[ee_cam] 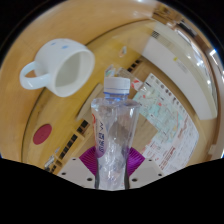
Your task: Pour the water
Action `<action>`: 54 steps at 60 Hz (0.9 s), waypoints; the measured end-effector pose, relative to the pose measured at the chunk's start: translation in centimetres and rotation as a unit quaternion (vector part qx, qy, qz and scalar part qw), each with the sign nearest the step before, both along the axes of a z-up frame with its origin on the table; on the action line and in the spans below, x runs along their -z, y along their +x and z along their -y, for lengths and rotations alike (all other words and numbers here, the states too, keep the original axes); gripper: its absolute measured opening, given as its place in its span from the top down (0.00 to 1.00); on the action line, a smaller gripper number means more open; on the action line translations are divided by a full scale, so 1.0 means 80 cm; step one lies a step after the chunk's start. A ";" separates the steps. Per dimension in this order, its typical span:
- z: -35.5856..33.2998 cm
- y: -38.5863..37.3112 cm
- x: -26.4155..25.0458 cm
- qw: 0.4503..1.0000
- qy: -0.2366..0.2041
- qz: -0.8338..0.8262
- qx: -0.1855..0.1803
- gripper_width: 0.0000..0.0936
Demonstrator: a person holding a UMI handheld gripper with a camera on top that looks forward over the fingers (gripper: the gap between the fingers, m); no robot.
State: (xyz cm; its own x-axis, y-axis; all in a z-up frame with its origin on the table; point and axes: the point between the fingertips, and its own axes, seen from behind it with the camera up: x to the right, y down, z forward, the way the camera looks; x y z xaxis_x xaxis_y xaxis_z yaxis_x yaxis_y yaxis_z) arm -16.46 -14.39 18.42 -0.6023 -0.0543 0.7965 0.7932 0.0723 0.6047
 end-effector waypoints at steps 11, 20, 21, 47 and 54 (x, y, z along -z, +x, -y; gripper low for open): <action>0.006 0.013 -0.107 0.971 0.002 -0.241 -0.010 0.65; 0.009 0.038 -0.194 0.849 -0.016 -0.527 -0.023 0.65; 0.008 0.041 -0.199 0.830 -0.023 -0.557 -0.024 0.65; -0.062 0.114 0.002 0.503 -0.166 -0.846 0.063 0.65; -0.078 0.122 0.073 0.475 -0.186 -0.855 0.091 0.65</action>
State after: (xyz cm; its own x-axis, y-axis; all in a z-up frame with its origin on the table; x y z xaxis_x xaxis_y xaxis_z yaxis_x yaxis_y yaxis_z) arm -6.73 -8.16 12.62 0.9754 0.2109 0.0637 0.1154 -0.2426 -0.9632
